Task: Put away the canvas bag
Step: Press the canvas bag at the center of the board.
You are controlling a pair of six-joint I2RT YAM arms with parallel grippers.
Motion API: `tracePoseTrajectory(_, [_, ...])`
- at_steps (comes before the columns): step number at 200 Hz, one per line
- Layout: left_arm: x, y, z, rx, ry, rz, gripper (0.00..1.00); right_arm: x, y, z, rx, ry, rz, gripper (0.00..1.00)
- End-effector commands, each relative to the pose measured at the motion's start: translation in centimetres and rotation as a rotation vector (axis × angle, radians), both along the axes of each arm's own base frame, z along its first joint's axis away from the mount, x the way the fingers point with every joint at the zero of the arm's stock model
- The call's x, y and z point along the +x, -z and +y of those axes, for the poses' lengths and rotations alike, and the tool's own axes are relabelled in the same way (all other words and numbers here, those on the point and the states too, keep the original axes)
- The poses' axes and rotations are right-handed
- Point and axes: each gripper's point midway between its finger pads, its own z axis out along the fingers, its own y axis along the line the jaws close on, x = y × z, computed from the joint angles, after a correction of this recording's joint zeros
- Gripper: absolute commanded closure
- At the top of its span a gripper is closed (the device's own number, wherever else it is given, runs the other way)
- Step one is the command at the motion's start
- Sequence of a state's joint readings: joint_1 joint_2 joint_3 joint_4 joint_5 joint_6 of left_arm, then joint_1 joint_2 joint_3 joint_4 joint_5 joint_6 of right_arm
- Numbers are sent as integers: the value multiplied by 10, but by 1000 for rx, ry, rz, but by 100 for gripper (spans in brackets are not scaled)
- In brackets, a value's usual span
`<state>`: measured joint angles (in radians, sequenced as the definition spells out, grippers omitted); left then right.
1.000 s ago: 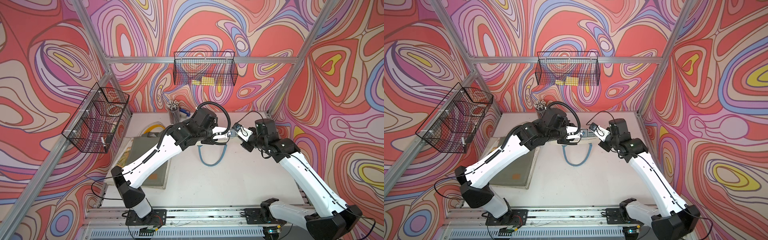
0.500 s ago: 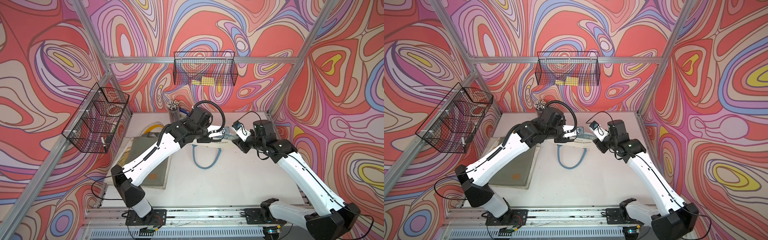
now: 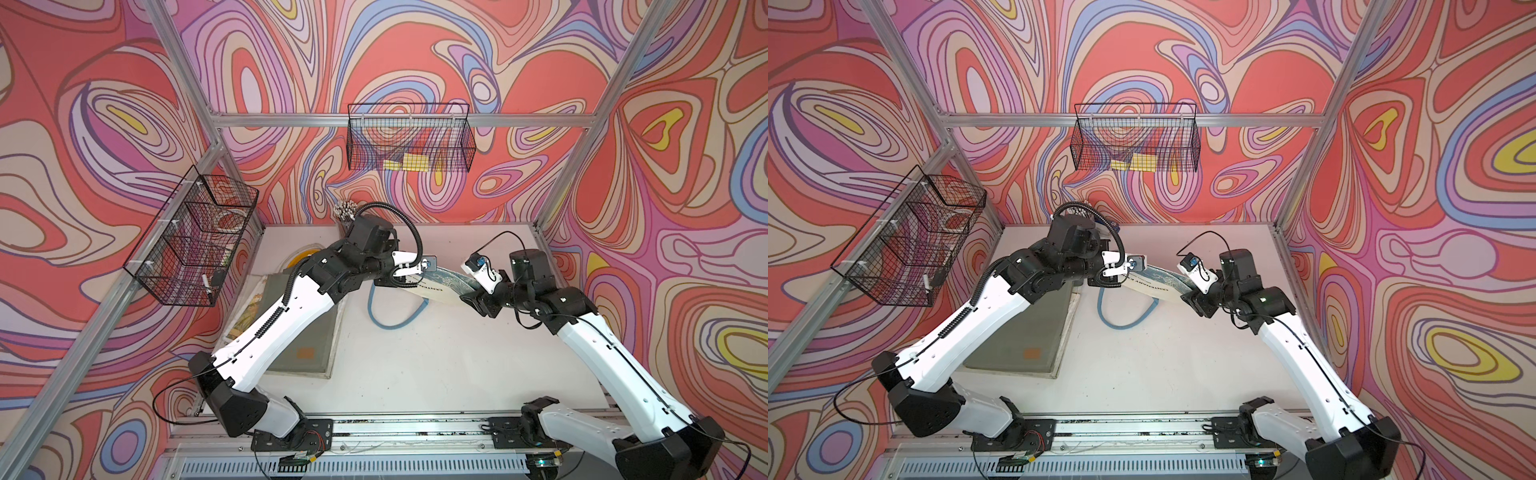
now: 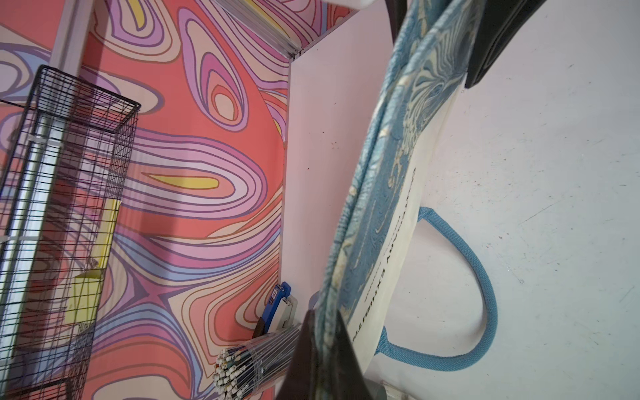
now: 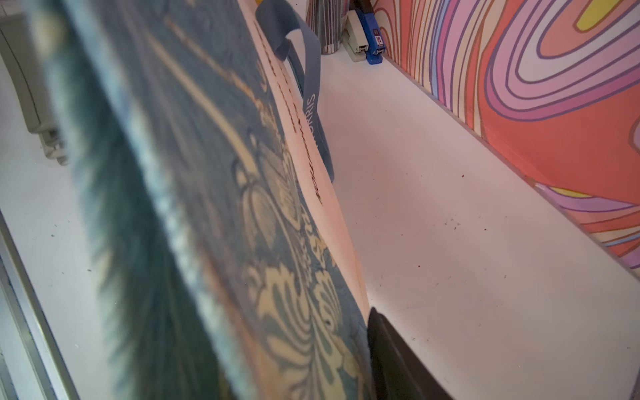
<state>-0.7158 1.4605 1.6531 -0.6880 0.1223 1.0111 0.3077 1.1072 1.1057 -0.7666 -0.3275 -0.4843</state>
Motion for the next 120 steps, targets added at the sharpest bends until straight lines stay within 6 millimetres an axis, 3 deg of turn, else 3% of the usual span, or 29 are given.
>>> tracePoseTrajectory(1, [-3,-31,-1,-85,35,-80,100,-7,-3,1,-9,-37,21,51])
tracePoseTrajectory(13, [-5,-29,0,-85,41,-66,100,-8,-7,5,9,-62,13,64])
tracePoseTrajectory(35, [-6,-25,-3,-101,42,-34,100,-10,-24,18,73,-131,-52,100])
tracePoseTrajectory(65, [2,-21,-1,-135,-31,-8,100,-3,-41,23,93,-165,-187,100])
tracePoseTrajectory(93, [10,-16,7,-176,-130,44,62,25,-49,8,17,-67,-302,100])
tracePoseTrajectory(120, [3,-14,13,-262,-195,124,42,47,-43,-2,-44,1,-365,100])
